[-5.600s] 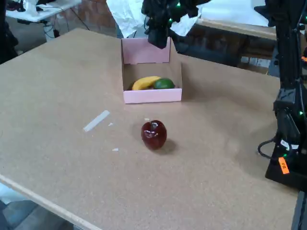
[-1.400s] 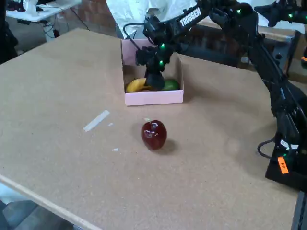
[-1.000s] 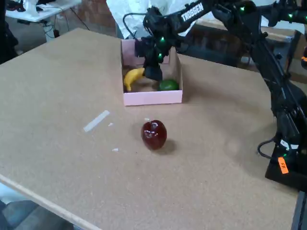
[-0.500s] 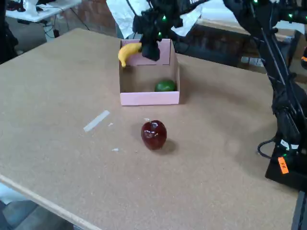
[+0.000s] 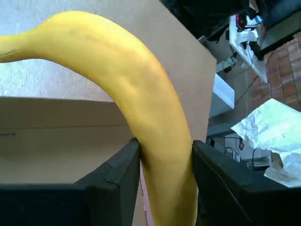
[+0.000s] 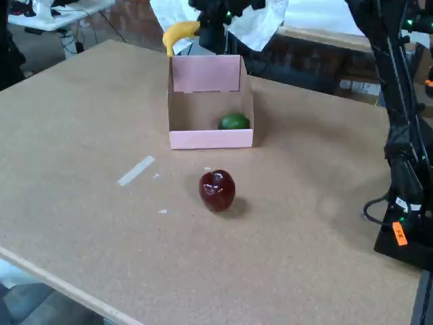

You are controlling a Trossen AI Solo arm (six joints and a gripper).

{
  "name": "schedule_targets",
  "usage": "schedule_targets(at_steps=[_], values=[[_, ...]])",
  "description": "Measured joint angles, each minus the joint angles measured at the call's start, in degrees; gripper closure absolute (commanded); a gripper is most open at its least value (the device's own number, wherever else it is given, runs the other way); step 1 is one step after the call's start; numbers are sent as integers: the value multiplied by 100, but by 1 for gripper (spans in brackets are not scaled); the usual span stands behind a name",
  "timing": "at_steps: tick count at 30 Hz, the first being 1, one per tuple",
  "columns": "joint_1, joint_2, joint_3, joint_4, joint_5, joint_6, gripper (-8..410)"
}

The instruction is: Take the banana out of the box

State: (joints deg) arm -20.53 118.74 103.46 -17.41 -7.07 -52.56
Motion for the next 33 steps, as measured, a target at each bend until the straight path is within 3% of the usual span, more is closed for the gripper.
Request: schedule_targets(at_steps=[19,33], values=[[1106,-1178,0,-1246,-756,509,402],[2094,-1838,0,-2549,-870,1143,402]])
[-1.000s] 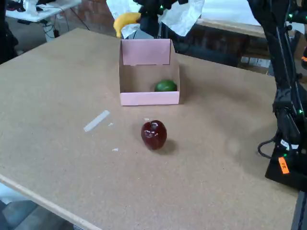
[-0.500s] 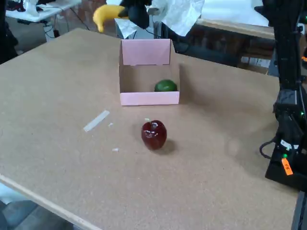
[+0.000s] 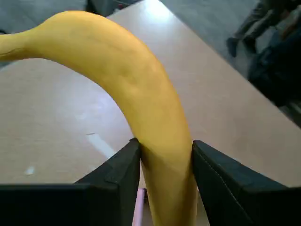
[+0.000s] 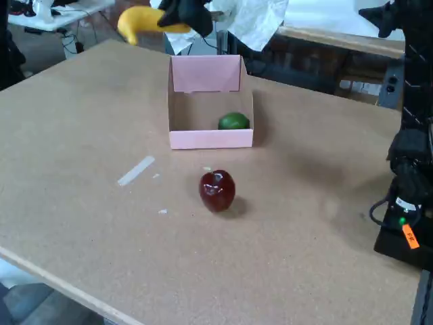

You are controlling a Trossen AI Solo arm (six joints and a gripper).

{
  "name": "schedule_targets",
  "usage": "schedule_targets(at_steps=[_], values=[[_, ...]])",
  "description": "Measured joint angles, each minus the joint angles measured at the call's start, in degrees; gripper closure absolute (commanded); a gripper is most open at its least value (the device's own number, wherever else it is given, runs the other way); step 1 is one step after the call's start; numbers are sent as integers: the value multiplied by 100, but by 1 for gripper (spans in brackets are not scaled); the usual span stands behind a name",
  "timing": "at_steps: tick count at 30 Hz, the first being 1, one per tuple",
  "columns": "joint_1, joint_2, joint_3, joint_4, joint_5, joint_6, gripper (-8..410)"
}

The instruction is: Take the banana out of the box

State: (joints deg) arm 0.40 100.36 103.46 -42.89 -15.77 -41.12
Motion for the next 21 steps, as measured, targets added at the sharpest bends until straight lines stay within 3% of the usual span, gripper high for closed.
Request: schedule_targets(at_steps=[13,21], values=[[1580,17,0,-732,-13,101,402],[2017,192,-435,-852,-33,306,402]])
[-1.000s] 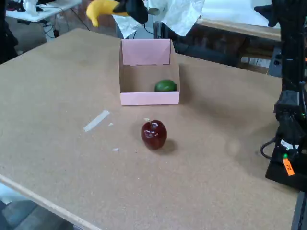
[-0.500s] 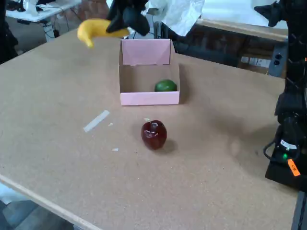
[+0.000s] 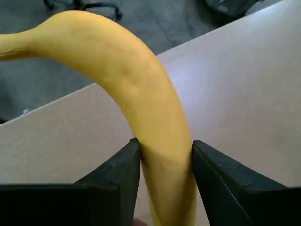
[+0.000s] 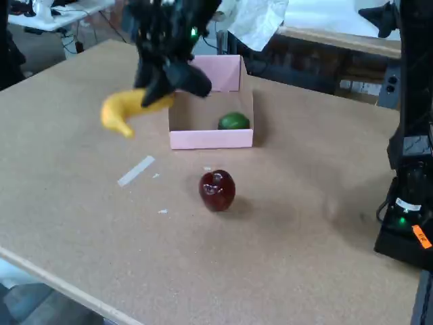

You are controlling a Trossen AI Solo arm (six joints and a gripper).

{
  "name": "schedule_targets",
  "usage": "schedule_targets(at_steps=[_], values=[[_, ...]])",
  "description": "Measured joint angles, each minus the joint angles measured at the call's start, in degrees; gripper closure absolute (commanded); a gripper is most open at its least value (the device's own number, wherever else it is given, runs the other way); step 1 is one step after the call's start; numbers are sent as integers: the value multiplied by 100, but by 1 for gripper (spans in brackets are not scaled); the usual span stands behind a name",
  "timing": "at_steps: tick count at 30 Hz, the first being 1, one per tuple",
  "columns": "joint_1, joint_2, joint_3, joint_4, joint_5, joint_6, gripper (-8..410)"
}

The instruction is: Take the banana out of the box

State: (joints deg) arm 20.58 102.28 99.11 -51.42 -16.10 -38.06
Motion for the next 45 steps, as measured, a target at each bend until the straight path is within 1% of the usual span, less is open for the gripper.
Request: schedule_targets(at_steps=[6,14,18,21,26,35,45], values=[[48,20,-986,549,-22,168,402],[50,20,-2417,1775,-20,435,402],[63,20,-2970,2291,-22,575,402],[81,20,-3263,2533,-44,699,402],[170,63,-3499,2706,-129,835,402],[461,535,-3543,2966,-345,916,402],[564,988,-3543,3283,-376,975,402]])
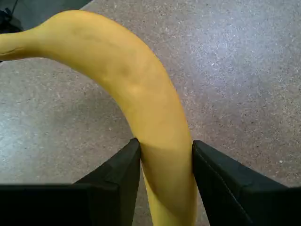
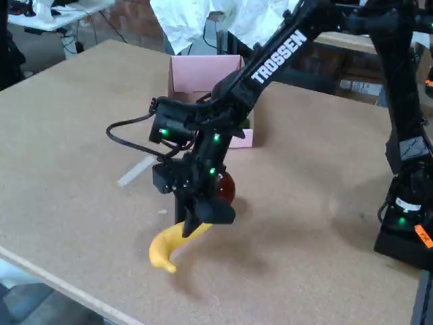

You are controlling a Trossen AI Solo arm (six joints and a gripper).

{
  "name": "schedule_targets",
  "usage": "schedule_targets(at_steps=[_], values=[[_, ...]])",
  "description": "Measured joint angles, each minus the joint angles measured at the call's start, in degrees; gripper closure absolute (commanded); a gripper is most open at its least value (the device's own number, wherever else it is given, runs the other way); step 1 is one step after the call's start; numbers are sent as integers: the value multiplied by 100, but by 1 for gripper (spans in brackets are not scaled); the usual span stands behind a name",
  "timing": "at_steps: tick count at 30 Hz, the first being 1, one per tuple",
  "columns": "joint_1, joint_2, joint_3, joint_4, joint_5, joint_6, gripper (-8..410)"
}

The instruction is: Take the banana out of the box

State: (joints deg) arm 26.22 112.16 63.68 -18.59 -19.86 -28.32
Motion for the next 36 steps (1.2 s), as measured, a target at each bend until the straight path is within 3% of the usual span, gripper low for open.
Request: schedule_targets(at_steps=[6,16,21,36], values=[[-17,72,0,297,476,-22,379],[-146,79,2,529,828,-129,246],[-151,79,0,643,848,-79,203],[-151,74,0,881,905,-2,187]])
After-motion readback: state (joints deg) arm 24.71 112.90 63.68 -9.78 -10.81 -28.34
